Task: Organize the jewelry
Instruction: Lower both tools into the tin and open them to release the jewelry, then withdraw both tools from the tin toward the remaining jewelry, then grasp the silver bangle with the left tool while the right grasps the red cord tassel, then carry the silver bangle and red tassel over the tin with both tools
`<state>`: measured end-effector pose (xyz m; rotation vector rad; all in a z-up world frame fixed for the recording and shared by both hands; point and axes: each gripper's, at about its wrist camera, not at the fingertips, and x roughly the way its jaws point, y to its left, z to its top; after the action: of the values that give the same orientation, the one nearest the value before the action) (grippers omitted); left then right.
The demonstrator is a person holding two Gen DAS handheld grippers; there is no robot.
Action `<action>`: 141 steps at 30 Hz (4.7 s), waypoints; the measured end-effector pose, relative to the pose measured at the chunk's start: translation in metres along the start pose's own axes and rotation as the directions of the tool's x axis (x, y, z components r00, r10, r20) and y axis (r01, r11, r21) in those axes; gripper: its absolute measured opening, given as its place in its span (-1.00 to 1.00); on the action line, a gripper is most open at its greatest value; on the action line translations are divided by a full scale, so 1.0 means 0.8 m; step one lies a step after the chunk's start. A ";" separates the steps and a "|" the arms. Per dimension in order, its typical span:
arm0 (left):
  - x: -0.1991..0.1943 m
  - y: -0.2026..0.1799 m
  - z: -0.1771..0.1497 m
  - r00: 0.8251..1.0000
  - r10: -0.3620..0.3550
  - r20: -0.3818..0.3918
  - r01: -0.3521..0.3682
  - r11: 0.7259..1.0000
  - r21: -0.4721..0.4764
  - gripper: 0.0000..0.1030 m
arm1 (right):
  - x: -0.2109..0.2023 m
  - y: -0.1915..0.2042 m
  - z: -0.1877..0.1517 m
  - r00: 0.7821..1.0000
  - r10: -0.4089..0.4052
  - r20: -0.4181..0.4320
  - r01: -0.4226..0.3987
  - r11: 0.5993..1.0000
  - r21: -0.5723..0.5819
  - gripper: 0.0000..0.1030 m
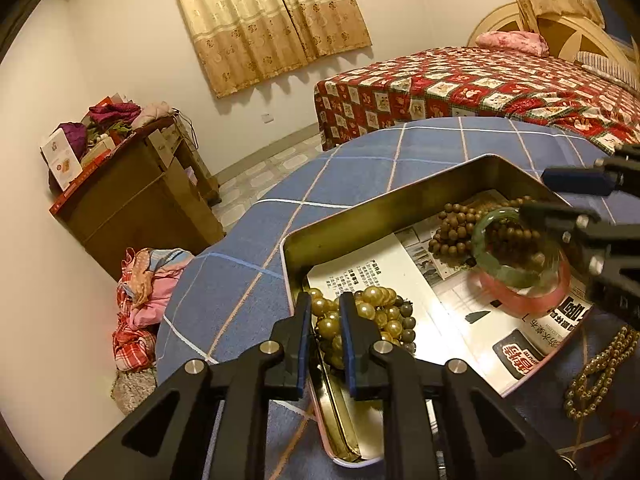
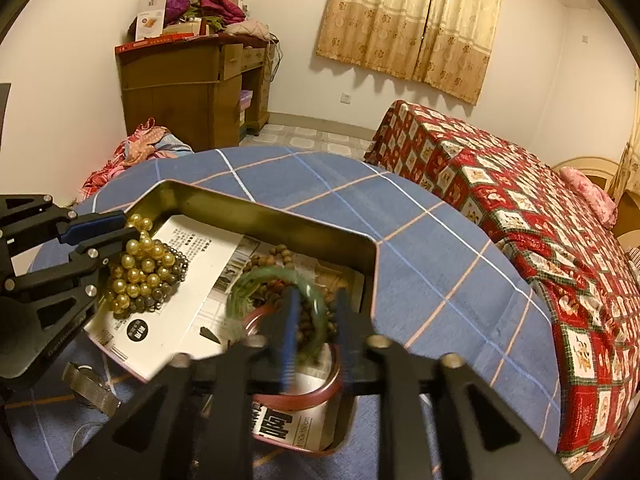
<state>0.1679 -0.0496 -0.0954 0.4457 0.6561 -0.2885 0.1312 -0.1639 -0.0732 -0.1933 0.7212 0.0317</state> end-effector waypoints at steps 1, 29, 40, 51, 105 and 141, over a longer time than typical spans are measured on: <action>-0.001 -0.001 0.000 1.000 0.000 0.003 0.000 1.000 0.000 -0.66 | -0.001 -0.001 0.000 1.000 0.001 0.004 -0.001 1.000 0.005 -0.08; -0.113 -0.016 -0.075 0.993 0.111 0.031 -0.108 0.991 -0.085 0.37 | -0.081 -0.022 -0.070 1.000 -0.020 0.021 0.018 0.996 0.083 0.03; -0.109 -0.065 -0.111 0.996 0.037 -0.077 -0.040 0.999 -0.035 0.37 | -0.109 -0.004 -0.133 1.000 -0.004 -0.008 0.005 0.997 0.077 0.15; -0.105 -0.079 -0.120 0.989 -0.103 -0.102 0.102 0.995 -0.020 -0.94 | -0.103 0.000 -0.145 1.000 0.025 -0.013 -0.024 0.996 0.083 0.16; -0.182 0.016 -0.079 0.997 -0.040 0.068 0.050 0.985 -0.164 -0.96 | -0.159 0.021 -0.099 0.983 0.066 0.169 -0.064 0.998 -0.017 -0.86; -0.098 0.024 0.025 0.996 -0.008 0.088 0.017 0.995 -0.102 -0.96 | -0.096 0.003 -0.007 0.982 -0.022 0.188 0.037 0.997 -0.074 -0.86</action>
<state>0.1266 -0.0335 -0.0253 0.3290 0.5851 -0.2829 0.0695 -0.1594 -0.0275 -0.2715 0.5299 0.0492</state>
